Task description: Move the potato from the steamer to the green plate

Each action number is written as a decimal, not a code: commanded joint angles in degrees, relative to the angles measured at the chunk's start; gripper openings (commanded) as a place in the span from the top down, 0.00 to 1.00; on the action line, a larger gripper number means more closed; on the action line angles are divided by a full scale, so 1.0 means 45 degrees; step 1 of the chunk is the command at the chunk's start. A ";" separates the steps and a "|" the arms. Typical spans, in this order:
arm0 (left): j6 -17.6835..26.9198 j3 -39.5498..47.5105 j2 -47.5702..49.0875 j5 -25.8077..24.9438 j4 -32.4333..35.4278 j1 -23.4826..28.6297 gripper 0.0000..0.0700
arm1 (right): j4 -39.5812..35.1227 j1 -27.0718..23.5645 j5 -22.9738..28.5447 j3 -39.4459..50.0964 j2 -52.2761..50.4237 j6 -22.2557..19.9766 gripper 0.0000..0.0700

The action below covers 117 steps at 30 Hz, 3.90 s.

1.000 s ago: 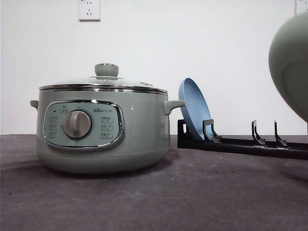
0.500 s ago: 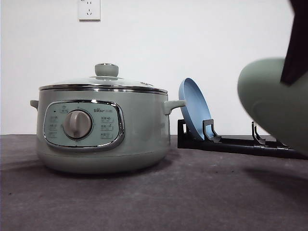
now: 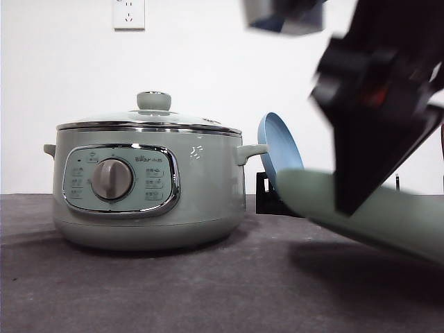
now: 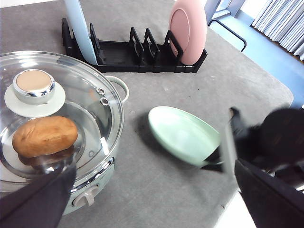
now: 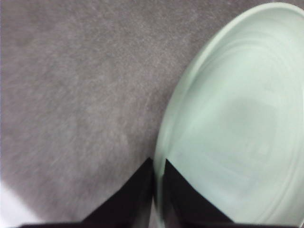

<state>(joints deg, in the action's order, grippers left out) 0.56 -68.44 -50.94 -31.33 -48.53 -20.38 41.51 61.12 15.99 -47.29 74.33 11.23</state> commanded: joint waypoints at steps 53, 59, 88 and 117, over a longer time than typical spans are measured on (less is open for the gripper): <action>0.0398 -0.0325 -0.0097 -0.0102 0.0040 -0.0063 0.03 | 0.2506 -0.8168 -0.7378 -0.3492 -0.7644 -0.0505 0.27; 0.0393 -0.0325 -0.0097 -0.0102 0.0044 -0.0063 0.03 | 0.2478 -0.8198 -0.7552 -0.3492 -0.8092 -0.0054 0.25; 0.0063 -0.3703 -0.3689 0.2269 -0.2726 -0.0096 0.04 | 0.1805 -0.8198 -0.7558 -0.3492 -0.8104 0.0182 0.25; 0.0447 -1.0098 -1.2362 0.5751 -0.3673 -0.1066 0.04 | 0.1746 -0.8198 -0.7553 -0.3492 -0.8046 0.0323 0.26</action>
<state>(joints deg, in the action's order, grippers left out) 1.98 -112.21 -104.77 -5.81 -65.27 -24.75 50.04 23.99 -17.89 -62.35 37.76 12.27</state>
